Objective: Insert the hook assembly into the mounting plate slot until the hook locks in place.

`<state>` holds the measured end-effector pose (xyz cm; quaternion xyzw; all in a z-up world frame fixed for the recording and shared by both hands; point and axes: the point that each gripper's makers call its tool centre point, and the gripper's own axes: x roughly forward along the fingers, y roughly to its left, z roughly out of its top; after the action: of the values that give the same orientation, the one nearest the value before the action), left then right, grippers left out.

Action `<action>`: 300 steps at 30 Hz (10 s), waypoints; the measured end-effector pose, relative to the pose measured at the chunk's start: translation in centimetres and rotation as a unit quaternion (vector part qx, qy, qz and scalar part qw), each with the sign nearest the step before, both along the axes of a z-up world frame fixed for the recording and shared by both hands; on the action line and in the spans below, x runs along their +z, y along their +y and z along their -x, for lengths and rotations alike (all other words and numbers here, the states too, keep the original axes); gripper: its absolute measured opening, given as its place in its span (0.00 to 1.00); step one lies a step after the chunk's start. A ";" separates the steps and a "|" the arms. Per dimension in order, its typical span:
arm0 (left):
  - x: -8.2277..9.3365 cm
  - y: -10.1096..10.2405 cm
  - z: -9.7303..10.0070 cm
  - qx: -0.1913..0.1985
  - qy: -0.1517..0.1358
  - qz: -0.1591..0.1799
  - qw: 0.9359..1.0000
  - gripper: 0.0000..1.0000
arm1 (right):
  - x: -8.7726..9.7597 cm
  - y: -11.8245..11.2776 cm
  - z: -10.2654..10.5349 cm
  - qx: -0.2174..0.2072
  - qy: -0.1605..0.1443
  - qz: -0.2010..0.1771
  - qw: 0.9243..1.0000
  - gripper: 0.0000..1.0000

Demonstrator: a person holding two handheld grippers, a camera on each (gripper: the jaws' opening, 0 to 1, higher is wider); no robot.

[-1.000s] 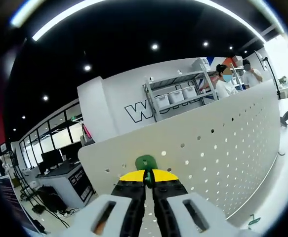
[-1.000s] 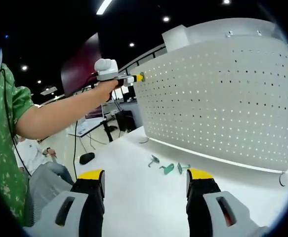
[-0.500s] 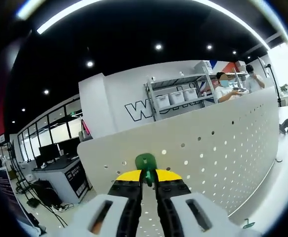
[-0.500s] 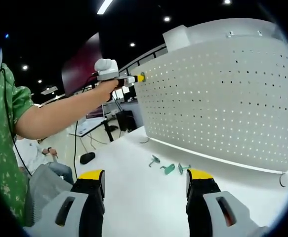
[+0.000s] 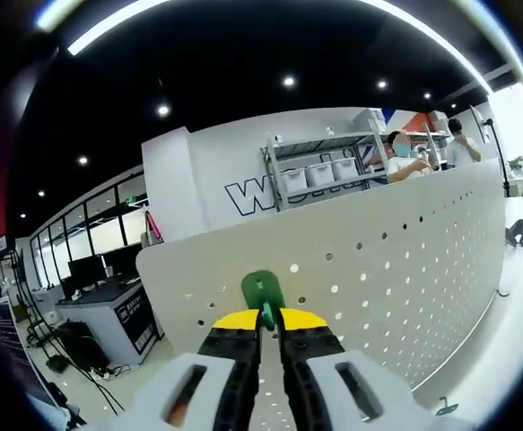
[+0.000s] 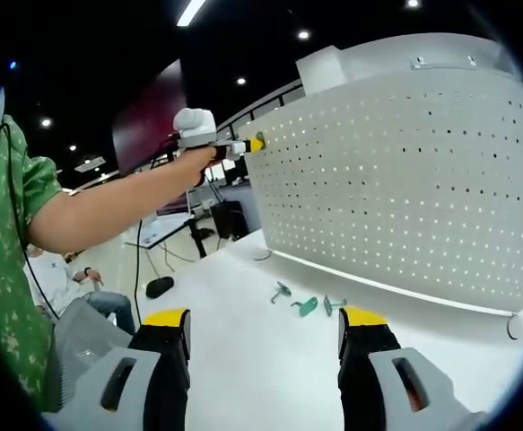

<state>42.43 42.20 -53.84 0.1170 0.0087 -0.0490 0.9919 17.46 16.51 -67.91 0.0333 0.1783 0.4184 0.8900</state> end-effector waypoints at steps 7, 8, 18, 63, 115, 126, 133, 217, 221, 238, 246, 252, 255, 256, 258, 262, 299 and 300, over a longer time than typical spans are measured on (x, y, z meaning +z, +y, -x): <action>0.4 0.0 0.4 -0.003 -0.007 0.008 1.000 0.16 | 0.1 0.2 0.1 0.002 -0.002 0.000 1.000 0.68; 0.4 0.0 0.5 -0.005 -0.007 0.008 1.000 0.17 | 0.1 0.2 0.2 0.003 -0.002 0.001 1.000 0.68; 0.2 0.0 1.0 -0.008 -0.004 0.010 1.000 0.20 | 0.2 0.3 0.1 0.005 -0.004 -0.001 1.000 0.68; -2.2 -4.0 12.7 -0.081 0.021 0.051 0.995 0.37 | 1.6 1.8 1.7 0.026 -0.024 -0.011 0.999 0.68; -12.1 -7.3 28.6 -0.130 0.123 0.074 0.981 0.36 | 1.5 1.7 4.7 0.026 -0.026 -0.005 0.999 0.68; -14.3 -7.2 29.4 -0.131 0.137 0.077 0.979 0.35 | 1.2 1.9 4.5 0.028 -0.024 -0.002 0.999 0.67; -15.3 -7.7 29.6 -0.139 0.143 0.079 0.977 0.34 | 1.3 1.9 4.2 0.029 -0.025 -0.001 0.999 0.67; -30.1 -7.6 8.9 -0.263 0.284 -0.164 0.907 0.11 | -1.6 -1.9 1.4 -0.060 0.018 0.012 0.998 0.66; -30.2 -8.0 9.1 -0.266 0.284 -0.164 0.906 0.08 | -1.7 -1.9 1.4 -0.060 0.019 0.011 0.998 0.66; -30.2 -8.5 9.3 -0.262 0.287 -0.155 0.909 0.02 | -1.8 -2.0 1.3 -0.057 0.021 0.011 0.998 0.66; -30.0 -8.8 9.8 -0.264 0.286 -0.136 0.911 0.02 | -1.8 -1.8 1.2 -0.053 0.021 0.010 0.998 0.66; -29.6 -8.9 10.8 -0.265 0.290 -0.107 0.913 0.01 | -1.6 -1.3 1.1 -0.046 0.018 0.008 0.999 0.66; -29.6 -8.7 11.2 -0.262 0.292 -0.096 0.915 0.01 | -1.5 -1.0 1.2 -0.040 0.018 0.008 0.999 0.66; -29.6 -8.6 11.3 -0.261 0.292 -0.094 0.915 0.01 | -1.5 -0.9 1.2 -0.039 0.017 0.008 0.999 0.66; -29.3 -8.3 11.7 -0.254 0.294 -0.079 0.918 0.01 | -1.4 -0.6 1.2 -0.035 0.017 0.007 0.999 0.66; -28.0 -8.0 12.6 -0.248 0.290 -0.029 0.924 0.01 | -1.2 -0.4 1.2 -0.030 0.014 0.006 0.999 0.66; -14.0 -14.0 28.7 -0.447 0.222 0.133 0.856 0.01 | 2.7 3.1 4.2 0.055 -0.014 -0.043 0.998 0.40; -13.6 -14.2 29.1 -0.454 0.219 0.136 0.853 0.01 | 2.9 3.1 4.3 0.057 -0.014 -0.046 0.997 0.37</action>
<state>13.34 27.95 -67.46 -0.0420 0.1646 -0.5193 0.8375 13.15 19.61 -65.04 0.0576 0.1480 0.4766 0.8647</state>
